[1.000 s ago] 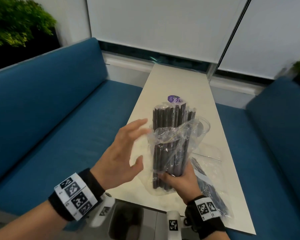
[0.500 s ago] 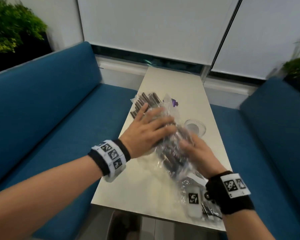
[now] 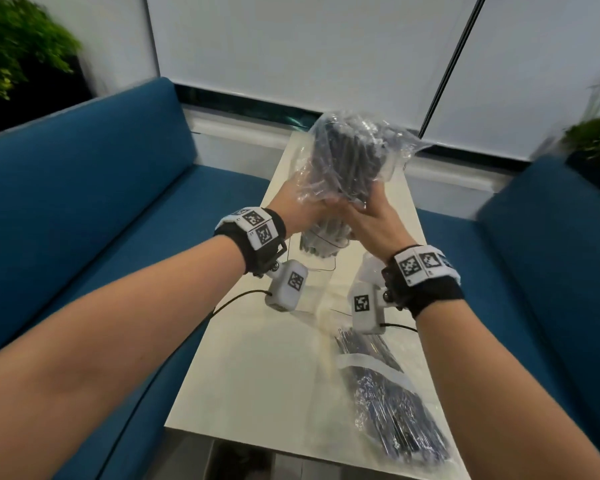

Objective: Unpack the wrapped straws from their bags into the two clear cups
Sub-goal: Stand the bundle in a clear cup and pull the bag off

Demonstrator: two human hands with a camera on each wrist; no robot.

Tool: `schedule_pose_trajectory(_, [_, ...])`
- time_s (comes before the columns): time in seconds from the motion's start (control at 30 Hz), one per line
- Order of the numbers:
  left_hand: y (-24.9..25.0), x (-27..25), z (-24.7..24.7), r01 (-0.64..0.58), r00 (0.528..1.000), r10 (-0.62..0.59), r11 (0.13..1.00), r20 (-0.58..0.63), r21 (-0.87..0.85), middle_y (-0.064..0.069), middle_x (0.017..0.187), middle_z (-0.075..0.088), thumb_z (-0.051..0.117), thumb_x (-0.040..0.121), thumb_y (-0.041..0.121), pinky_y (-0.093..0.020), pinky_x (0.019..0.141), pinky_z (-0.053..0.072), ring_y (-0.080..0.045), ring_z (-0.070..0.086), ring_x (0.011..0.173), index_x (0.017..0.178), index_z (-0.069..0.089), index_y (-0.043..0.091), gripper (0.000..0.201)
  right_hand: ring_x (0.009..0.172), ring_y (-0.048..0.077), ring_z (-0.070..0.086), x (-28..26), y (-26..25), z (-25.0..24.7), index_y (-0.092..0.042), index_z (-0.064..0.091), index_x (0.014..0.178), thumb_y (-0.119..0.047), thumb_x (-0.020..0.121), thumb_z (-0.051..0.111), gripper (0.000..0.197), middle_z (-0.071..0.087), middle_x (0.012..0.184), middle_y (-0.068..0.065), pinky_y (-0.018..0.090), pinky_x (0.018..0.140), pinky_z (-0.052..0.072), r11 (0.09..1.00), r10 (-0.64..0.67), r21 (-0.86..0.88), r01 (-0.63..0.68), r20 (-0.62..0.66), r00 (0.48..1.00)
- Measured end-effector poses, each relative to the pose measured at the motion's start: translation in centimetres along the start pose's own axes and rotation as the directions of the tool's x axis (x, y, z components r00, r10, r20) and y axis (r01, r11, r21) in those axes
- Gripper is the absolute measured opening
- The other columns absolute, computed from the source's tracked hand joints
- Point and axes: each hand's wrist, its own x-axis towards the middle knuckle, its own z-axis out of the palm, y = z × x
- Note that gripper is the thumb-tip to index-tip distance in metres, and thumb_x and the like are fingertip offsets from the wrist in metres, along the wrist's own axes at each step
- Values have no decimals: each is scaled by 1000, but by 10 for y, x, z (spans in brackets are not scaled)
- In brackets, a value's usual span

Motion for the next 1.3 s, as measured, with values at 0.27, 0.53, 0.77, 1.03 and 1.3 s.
schedule_pose_trajectory(0.27, [-54, 24, 9, 48, 999, -48, 980, -4, 195, 13, 106, 55, 61, 99, 8, -3, 93, 45, 1, 52, 90, 128, 50, 15, 32, 106, 12, 62, 23, 27, 27, -14, 29, 152, -41, 99, 65, 70, 60, 128, -4, 19, 92, 53, 996, 86, -4, -86, 26, 996])
schedule_pose_trajectory(0.53, [-60, 30, 1, -23, 988, -10, 976, 153, 215, -4, 121, 63, 65, 97, 11, -35, 105, 52, -21, 62, 113, 144, 47, 7, 51, 119, 25, 69, 22, 45, 33, -27, 36, 145, -55, 89, 75, 74, 64, 126, -10, 53, 106, 55, 989, 147, -20, -148, -56, 988])
schedule_pose_trajectory(0.77, [-77, 25, 6, -52, 981, 27, 990, 192, 129, 2, 105, 72, 71, 94, 23, -41, 98, 58, -18, 70, 99, 115, 66, 19, 22, 125, 30, 66, 21, 57, 43, -26, 26, 154, -58, 94, 65, 78, 66, 142, 4, 45, 109, 51, 973, 206, -112, -204, 13, 978])
schedule_pose_trajectory(1.03, [-79, 19, -3, -11, 991, -10, 988, 135, 153, 3, 132, 65, 78, 79, 57, -31, 95, 55, -14, 67, 113, 146, 44, 29, 80, 109, 26, 67, 17, 55, 31, -22, 37, 140, -51, 95, 67, 61, 59, 122, -4, 43, 97, 55, 992, 112, -32, -120, -187, 976])
schedule_pose_trajectory(1.3, [-80, 13, -13, 45, 994, -68, 969, 85, 244, -3, 130, 68, 75, 89, 41, -31, 93, 52, -20, 66, 116, 139, 53, 28, 56, 102, 25, 69, 24, 61, 25, -21, 64, 119, -38, 99, 68, 27, 73, 121, 5, 29, 86, 45, 947, 211, -215, -239, -145, 967])
